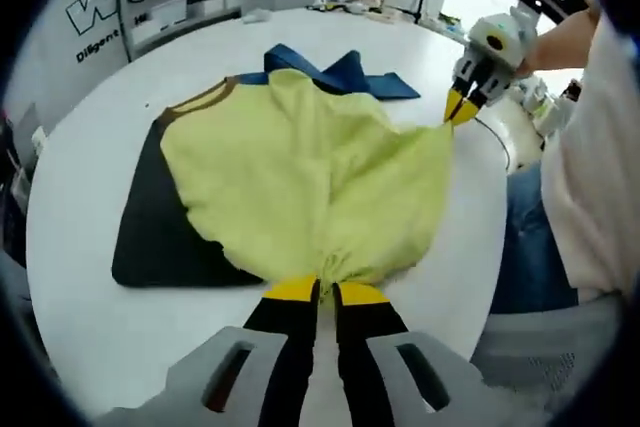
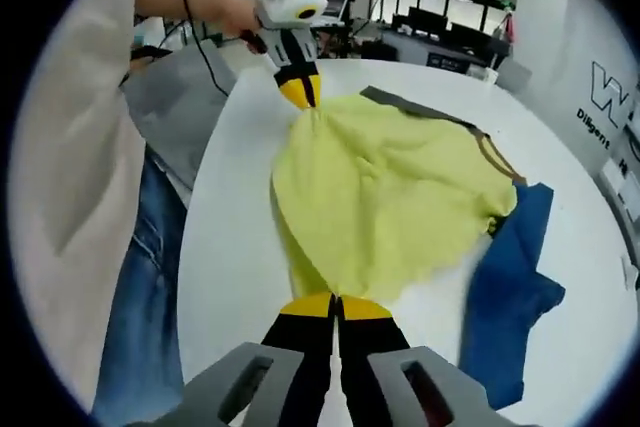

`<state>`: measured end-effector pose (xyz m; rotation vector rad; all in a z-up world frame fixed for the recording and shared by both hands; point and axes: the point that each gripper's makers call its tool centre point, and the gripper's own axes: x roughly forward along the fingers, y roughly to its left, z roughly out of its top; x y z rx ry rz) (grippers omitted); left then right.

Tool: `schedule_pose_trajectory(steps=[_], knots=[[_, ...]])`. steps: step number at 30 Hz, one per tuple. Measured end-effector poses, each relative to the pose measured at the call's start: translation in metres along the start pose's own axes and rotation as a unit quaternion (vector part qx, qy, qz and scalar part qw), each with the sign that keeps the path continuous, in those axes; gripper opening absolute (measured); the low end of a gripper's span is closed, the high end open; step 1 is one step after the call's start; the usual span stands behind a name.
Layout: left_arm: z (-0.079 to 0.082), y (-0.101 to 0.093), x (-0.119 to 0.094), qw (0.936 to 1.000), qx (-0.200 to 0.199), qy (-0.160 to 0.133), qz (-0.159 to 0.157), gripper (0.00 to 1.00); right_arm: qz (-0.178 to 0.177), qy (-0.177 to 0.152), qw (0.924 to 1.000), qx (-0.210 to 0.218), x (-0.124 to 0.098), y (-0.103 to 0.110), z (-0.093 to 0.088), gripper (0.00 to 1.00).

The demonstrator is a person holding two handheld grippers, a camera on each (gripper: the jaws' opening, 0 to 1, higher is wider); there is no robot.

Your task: Fold the garment on the visible template until the final outline fits inside the template.

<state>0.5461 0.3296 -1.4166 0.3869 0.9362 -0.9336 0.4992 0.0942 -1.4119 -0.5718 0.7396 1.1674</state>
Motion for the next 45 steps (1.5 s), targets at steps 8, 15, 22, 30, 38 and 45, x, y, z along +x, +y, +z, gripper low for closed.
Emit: schedule_pose_trajectory(steps=[8, 15, 22, 30, 38, 45], knots=[[-0.011, -0.01, -0.001, 0.9996, -0.029, -0.001, 0.006, 0.19, -0.007, 0.005, 0.9996, 0.028, -0.003, 0.008, -0.014, 0.0], [-0.023, -0.035, 0.006, 0.9993, 0.023, 0.028, 0.008, 0.39, -0.001, 0.012, 0.9993, 0.034, -0.001, 0.017, -0.019, 0.0], [-0.031, -0.02, 0.014, 0.9978, -0.026, 0.04, 0.046, 0.13, 0.024, 0.016, 0.999, 0.034, 0.001, 0.031, -0.022, 0.0], [-0.037, -0.024, 0.014, 0.9963, -0.08, 0.026, 0.017, 0.07, 0.047, 0.013, 0.9982, 0.036, -0.003, 0.04, -0.022, 0.0], [-0.041, -0.028, -0.016, 0.991, -0.128, 0.023, -0.03, 0.07, 0.04, 0.011, 0.9986, 0.032, -0.01, 0.038, -0.018, 0.0], [-0.041, -0.031, -0.038, 0.9775, -0.198, 0.018, -0.071, 0.07, 0.044, 0.009, 0.9988, 0.017, -0.01, 0.045, -0.013, 0.0]])
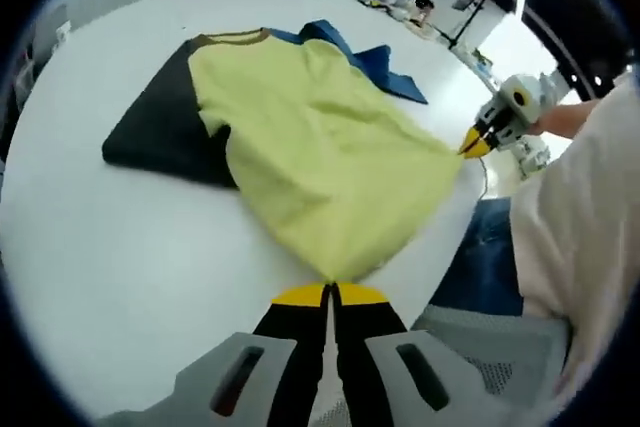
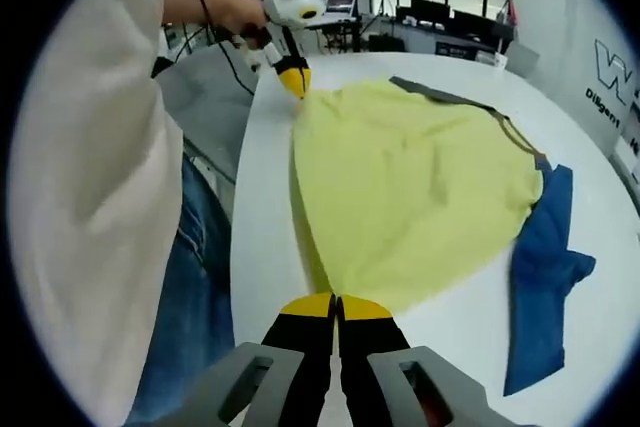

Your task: Fold the garment on the visible template until the final outline fits inside the template.

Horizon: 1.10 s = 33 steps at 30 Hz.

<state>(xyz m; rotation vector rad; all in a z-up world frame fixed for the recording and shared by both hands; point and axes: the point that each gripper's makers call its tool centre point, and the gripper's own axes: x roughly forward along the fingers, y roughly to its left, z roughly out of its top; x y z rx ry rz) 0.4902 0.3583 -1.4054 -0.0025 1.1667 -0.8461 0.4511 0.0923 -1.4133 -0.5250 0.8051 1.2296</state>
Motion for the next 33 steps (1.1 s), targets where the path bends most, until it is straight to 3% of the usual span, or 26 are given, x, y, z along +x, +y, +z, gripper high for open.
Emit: schedule_pose_trajectory(steps=[5, 9, 12, 16, 23, 26, 27, 29, 31, 33], knots=[[-0.014, 0.008, 0.013, 0.9993, -0.01, 0.026, 0.024, 0.07, 0.017, 0.011, 0.9998, 0.002, 0.013, 0.012, -0.005, 0.0], [-0.028, 0.0, 0.024, 0.9983, -0.017, 0.054, 0.014, 0.07, 0.029, 0.045, 0.9985, 0.013, 0.021, 0.019, -0.023, 0.0], [-0.036, 0.002, 0.027, 0.9971, 0.0, 0.072, 0.024, 0.07, 0.042, 0.047, 0.9979, 0.018, 0.023, 0.026, -0.026, 0.0], [-0.036, 0.003, 0.027, 0.9971, -0.002, 0.073, 0.023, 0.07, 0.045, 0.041, 0.9977, 0.03, 0.023, 0.028, -0.026, 0.0], [-0.046, -0.001, 0.028, 0.995, -0.002, 0.099, 0.014, 0.06, 0.053, 0.04, 0.9965, 0.051, 0.022, 0.028, -0.03, 0.0], [-0.047, -0.002, 0.027, 0.9948, -0.002, 0.101, 0.014, 0.07, 0.047, 0.036, 0.997, 0.049, 0.014, 0.024, -0.028, 0.0], [-0.044, 0.0, 0.024, 0.9954, 0.002, 0.095, 0.018, 0.07, 0.042, 0.01, 0.9962, 0.076, 0.008, 0.019, -0.019, 0.0], [-0.039, 0.002, 0.021, 0.9961, 0.004, 0.085, 0.022, 0.07, 0.024, -0.011, 0.9955, 0.091, -0.004, 0.007, -0.014, 0.04], [-0.033, 0.005, 0.018, 0.9968, 0.006, 0.074, 0.028, 0.07, 0.012, -0.006, 0.9964, 0.084, -0.016, -0.005, -0.02, 0.02], [-0.03, 0.01, 0.013, 0.9968, 0.007, 0.071, 0.037, 0.06, -0.009, -0.01, 0.9929, 0.118, -0.025, -0.02, -0.026, 0.03]])
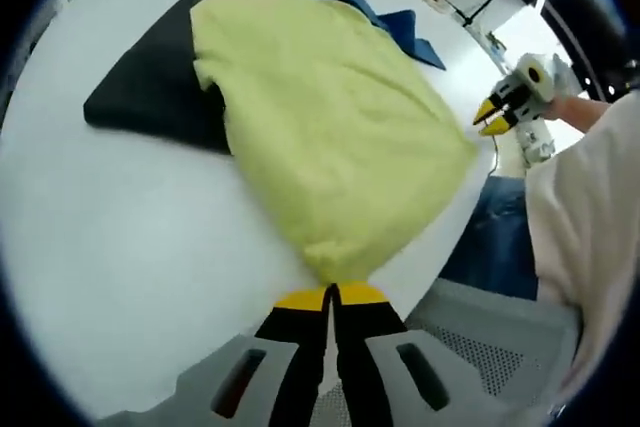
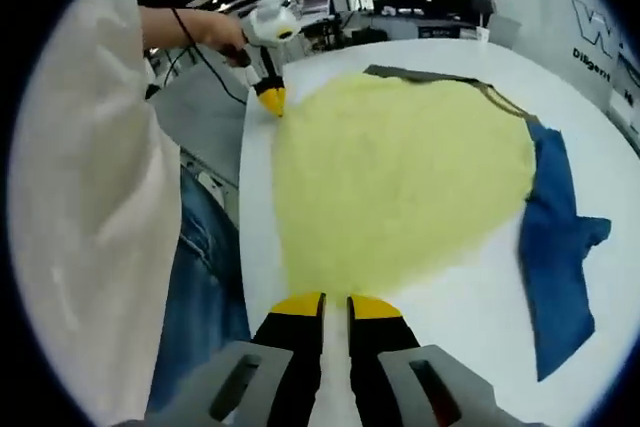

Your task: Fold the garment on the visible template until the final outline fits inside the template.

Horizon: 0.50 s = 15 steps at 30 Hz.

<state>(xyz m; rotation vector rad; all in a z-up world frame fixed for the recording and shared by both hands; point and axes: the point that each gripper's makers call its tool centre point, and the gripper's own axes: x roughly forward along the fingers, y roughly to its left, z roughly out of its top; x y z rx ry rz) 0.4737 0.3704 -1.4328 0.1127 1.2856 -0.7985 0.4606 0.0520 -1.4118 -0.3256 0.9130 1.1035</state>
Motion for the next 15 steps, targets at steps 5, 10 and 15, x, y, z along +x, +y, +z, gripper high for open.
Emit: schedule_pose_trajectory(steps=[5, 10, 15], knots=[[0.015, 0.014, -0.013, 0.9994, -0.006, -0.031, 0.017, 0.06, -0.097, 0.007, 0.9952, 0.008, -0.024, -0.059, -0.018, 0.05], [0.04, 0.01, -0.014, 0.9968, 0.005, -0.077, 0.02, 0.1, -0.193, 0.026, 0.9809, -0.008, -0.039, -0.106, -0.034, 0.08], [0.053, 0.0, -0.009, 0.9953, 0.022, -0.093, 0.018, 0.12, -0.233, 0.042, 0.9714, -0.015, -0.044, -0.132, -0.045, 0.13]])
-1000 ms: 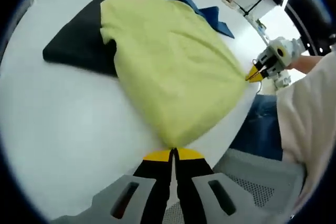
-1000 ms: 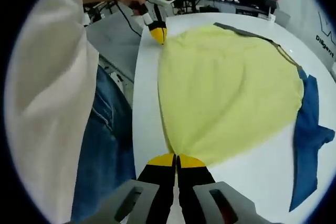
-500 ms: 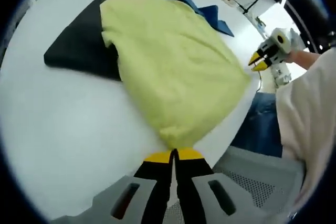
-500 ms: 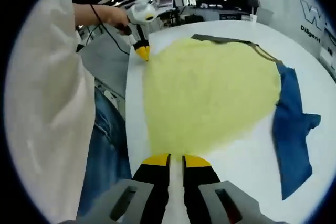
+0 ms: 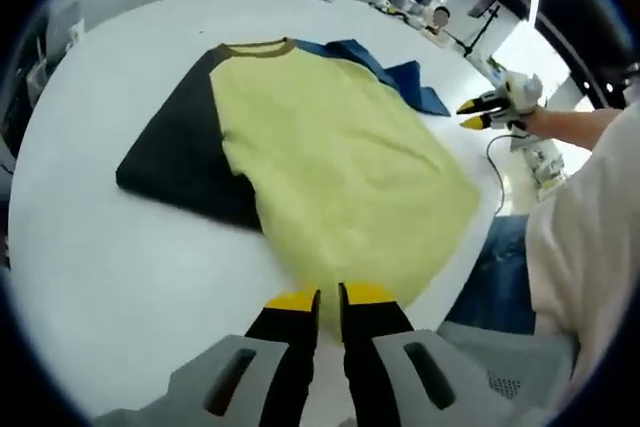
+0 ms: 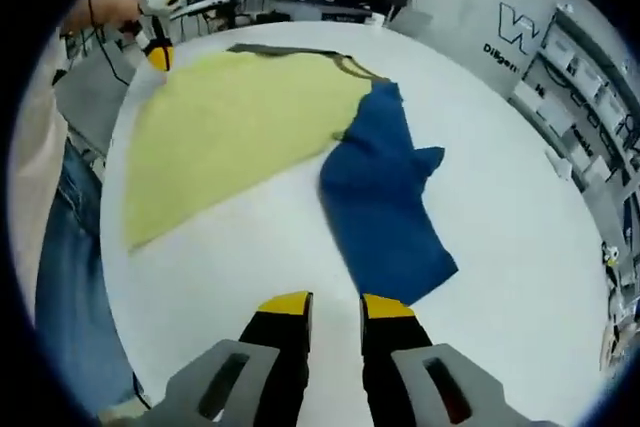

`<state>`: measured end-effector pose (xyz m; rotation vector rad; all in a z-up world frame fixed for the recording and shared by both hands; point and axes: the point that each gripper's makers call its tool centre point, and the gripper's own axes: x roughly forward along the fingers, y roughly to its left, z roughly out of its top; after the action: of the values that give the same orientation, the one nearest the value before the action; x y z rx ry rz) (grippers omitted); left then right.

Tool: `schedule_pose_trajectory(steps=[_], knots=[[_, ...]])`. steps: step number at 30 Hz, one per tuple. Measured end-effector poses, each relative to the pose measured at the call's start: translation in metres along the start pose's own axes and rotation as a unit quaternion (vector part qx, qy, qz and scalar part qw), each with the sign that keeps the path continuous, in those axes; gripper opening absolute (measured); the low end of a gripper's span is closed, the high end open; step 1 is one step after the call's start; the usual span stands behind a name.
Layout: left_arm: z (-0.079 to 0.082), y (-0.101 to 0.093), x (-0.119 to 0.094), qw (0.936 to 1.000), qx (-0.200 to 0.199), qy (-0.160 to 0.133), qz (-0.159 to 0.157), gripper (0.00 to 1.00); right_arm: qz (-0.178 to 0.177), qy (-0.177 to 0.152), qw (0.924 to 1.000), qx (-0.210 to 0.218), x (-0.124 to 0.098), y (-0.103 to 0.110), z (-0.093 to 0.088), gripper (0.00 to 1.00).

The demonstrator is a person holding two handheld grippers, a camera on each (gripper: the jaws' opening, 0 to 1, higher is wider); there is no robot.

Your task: Fold the garment on the visible template until the final outline fits inside the template.

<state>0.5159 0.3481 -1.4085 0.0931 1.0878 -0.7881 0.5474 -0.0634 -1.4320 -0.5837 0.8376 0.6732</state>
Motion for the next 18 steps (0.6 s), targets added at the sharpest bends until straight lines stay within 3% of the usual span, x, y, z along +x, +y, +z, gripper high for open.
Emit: schedule_pose_trajectory(steps=[7, 10, 14, 18], knots=[[0.002, -0.004, 0.004, 1.0, 0.004, -0.002, -0.005, 0.1, 0.002, 0.02, 0.9997, -0.017, 0.015, -0.011, -0.007, 0.14], [0.002, -0.002, 0.005, 1.0, 0.002, -0.002, -0.006, 0.09, -0.002, 0.009, 0.9997, -0.022, 0.019, -0.017, 0.001, 0.13], [0.003, -0.001, 0.006, 1.0, 0.002, -0.002, -0.007, 0.07, 0.0, 0.021, 0.9996, -0.021, 0.023, -0.021, -0.002, 0.0], [0.005, -0.001, 0.008, 0.9999, 0.002, -0.002, -0.011, 0.06, -0.008, 0.026, 0.9994, -0.024, 0.022, -0.033, -0.004, 0.0]])
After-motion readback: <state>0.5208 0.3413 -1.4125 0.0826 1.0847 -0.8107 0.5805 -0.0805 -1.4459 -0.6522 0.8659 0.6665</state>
